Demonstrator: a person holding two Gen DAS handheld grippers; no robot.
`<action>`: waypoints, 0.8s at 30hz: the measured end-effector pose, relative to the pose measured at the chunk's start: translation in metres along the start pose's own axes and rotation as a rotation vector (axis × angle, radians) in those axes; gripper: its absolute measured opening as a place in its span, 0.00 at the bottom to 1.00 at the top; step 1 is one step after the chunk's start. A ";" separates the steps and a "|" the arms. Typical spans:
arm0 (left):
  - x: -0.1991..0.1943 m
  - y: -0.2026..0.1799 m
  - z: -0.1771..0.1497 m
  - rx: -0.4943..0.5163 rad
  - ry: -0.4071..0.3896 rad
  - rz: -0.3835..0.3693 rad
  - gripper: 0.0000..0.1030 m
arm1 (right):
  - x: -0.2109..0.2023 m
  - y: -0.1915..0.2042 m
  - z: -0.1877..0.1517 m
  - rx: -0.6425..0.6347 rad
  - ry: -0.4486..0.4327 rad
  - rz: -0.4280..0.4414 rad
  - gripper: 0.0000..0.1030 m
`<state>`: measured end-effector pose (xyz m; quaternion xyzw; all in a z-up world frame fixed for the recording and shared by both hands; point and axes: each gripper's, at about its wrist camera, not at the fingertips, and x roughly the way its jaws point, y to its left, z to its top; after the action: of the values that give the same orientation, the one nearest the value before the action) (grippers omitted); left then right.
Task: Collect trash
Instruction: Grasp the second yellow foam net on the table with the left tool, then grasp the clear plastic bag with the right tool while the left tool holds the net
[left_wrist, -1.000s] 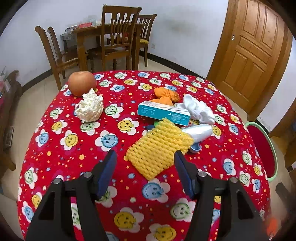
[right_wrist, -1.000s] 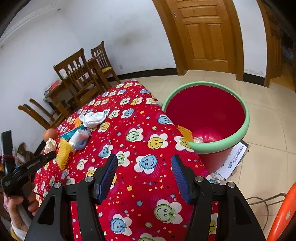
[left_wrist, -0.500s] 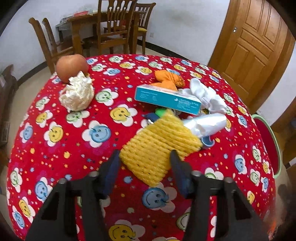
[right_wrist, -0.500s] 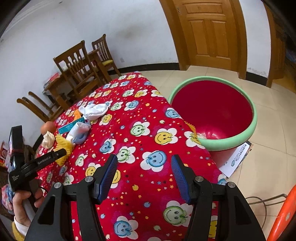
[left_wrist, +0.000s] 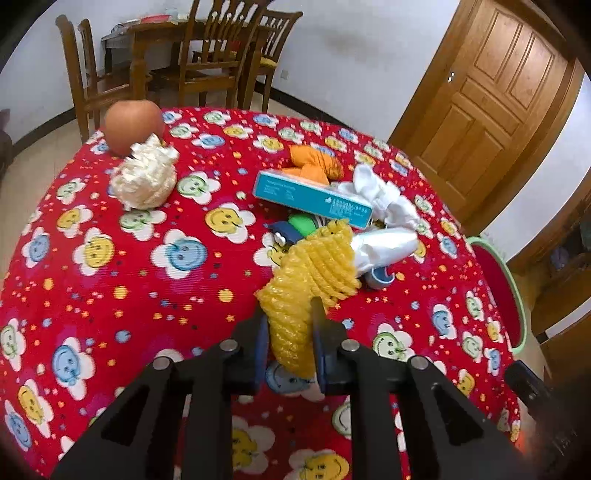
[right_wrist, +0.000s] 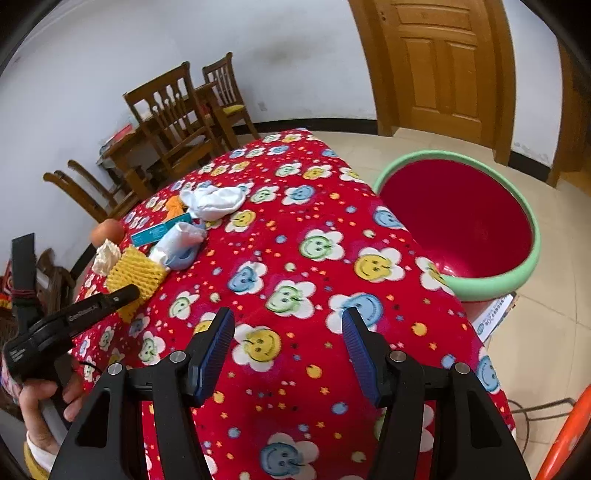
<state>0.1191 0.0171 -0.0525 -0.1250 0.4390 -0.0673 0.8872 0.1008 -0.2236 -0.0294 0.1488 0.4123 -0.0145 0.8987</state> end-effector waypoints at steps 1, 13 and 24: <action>-0.005 0.002 0.001 -0.005 -0.009 -0.005 0.19 | 0.001 0.004 0.002 -0.009 -0.002 0.003 0.60; -0.043 0.041 0.012 -0.074 -0.119 0.072 0.19 | 0.027 0.058 0.023 -0.096 0.021 0.079 0.60; -0.042 0.073 0.013 -0.162 -0.138 0.116 0.19 | 0.082 0.096 0.044 -0.052 0.097 0.130 0.60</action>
<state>0.1050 0.0992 -0.0339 -0.1750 0.3872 0.0288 0.9048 0.2013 -0.1359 -0.0384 0.1522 0.4452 0.0617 0.8803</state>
